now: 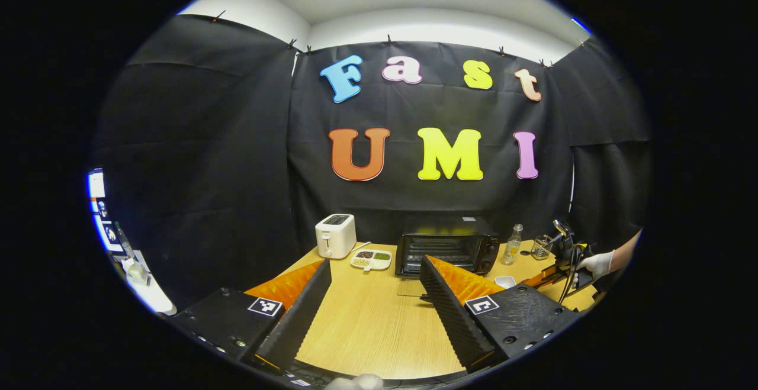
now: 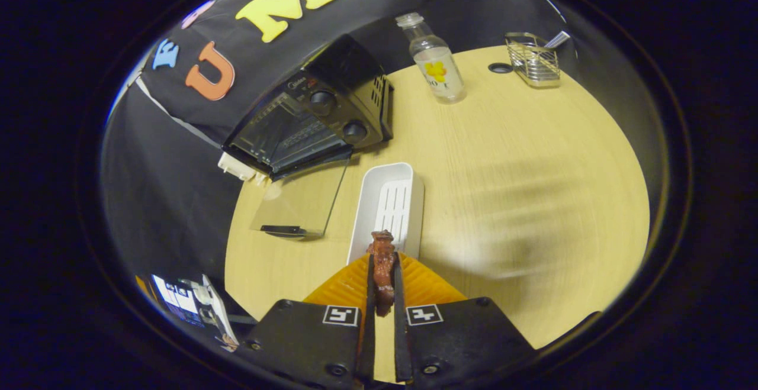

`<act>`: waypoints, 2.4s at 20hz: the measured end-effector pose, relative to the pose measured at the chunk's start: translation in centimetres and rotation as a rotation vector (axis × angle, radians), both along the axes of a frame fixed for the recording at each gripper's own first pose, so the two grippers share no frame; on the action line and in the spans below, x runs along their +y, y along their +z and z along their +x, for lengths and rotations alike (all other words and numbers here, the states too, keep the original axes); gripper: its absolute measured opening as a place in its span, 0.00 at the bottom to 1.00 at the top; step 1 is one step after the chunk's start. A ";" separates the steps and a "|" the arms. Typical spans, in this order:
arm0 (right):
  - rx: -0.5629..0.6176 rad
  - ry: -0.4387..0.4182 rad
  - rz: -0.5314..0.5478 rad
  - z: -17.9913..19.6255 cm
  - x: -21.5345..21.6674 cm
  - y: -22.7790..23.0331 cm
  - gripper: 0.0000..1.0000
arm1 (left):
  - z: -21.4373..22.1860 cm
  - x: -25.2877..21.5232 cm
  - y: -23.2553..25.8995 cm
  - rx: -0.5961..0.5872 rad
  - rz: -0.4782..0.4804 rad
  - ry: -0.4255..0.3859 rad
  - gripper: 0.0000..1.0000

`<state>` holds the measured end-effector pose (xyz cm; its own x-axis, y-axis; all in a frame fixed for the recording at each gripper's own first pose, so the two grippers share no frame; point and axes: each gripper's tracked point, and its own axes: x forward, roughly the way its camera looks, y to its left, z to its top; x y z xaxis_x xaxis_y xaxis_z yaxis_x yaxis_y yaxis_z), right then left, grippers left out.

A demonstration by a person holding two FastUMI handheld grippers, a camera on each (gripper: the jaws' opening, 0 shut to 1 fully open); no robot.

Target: Open the electric oven with the left hand, put the food in, and close the electric oven.

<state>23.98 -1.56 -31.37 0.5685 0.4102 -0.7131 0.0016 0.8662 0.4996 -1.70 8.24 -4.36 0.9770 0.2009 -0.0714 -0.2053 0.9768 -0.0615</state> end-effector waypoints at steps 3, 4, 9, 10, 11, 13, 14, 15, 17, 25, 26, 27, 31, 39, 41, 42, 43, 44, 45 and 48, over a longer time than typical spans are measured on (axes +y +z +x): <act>-0.030 -0.019 -0.001 0.2 0.2 1.6 0.16 | -0.6 -0.3 0.1 -0.005 0.000 -0.010 0.96; -0.047 -0.020 -0.002 0.1 0.4 2.3 0.17 | -0.9 -0.5 0.1 -0.009 -0.002 -0.012 0.96; -0.123 -0.031 0.030 -0.7 1.4 5.9 0.17 | -2.3 -1.0 -0.6 -0.006 -0.014 -0.026 0.96; -0.135 -0.040 0.043 -0.9 1.8 6.6 0.16 | -2.5 -1.1 -0.6 -0.009 -0.016 -0.030 0.96; -0.147 -0.048 0.051 -1.2 2.0 7.2 0.16 | -3.0 -1.1 -0.6 -0.009 -0.018 -0.033 0.96; -0.180 -0.061 0.061 -1.6 2.7 8.7 0.16 | -3.4 -1.1 -0.5 -0.016 -0.021 -0.039 0.96; -0.197 -0.070 0.067 -1.8 3.2 9.5 0.16 | -3.7 -1.1 -0.5 -0.016 -0.022 -0.042 0.96; -0.217 -0.082 0.074 -2.0 3.7 10.4 0.16 | -4.0 -1.1 -0.7 -0.017 -0.023 -0.046 0.96; -0.257 -0.099 0.099 -2.3 5.2 12.1 0.16 | -4.7 -1.0 -0.7 -0.013 -0.018 -0.052 0.96; -0.347 -0.083 0.151 -3.6 12.9 14.3 0.16 | -7.2 -0.5 -0.6 0.000 -0.011 -0.069 0.96; -0.352 -0.089 0.162 -3.6 13.6 14.3 0.16 | -7.1 -0.4 -0.7 0.000 -0.014 -0.066 0.96; -0.355 -0.096 0.173 -3.5 14.3 14.3 0.16 | -7.3 -0.2 -0.7 -0.003 -0.017 -0.064 0.96; -0.367 -0.130 0.190 -2.6 16.2 14.3 0.16 | -7.5 0.3 -0.5 0.004 -0.010 -0.053 0.96; -0.351 -0.167 0.193 1.1 19.0 11.1 0.16 | -6.7 1.1 -0.2 0.023 0.012 -0.016 0.96; -0.327 -0.183 0.208 2.0 20.0 9.9 0.16 | -6.4 1.3 -0.3 0.030 0.019 -0.009 0.96; -0.310 -0.180 0.214 2.4 20.6 9.3 0.16 | -6.2 1.5 -0.4 0.035 0.021 -0.006 0.96; -0.292 -0.174 0.217 2.5 21.3 8.8 0.16 | -5.9 1.6 -0.5 0.040 0.022 -0.001 0.96; -0.283 -0.165 0.216 2.6 21.8 8.4 0.16 | -5.6 1.8 -0.5 0.038 0.019 0.003 0.96; -0.281 -0.159 0.212 2.6 22.2 8.3 0.16 | -5.6 2.0 -0.1 0.035 0.017 0.007 0.96; -0.284 -0.148 0.205 2.9 22.8 8.7 0.16 | -5.4 2.5 0.1 0.025 0.014 0.019 0.96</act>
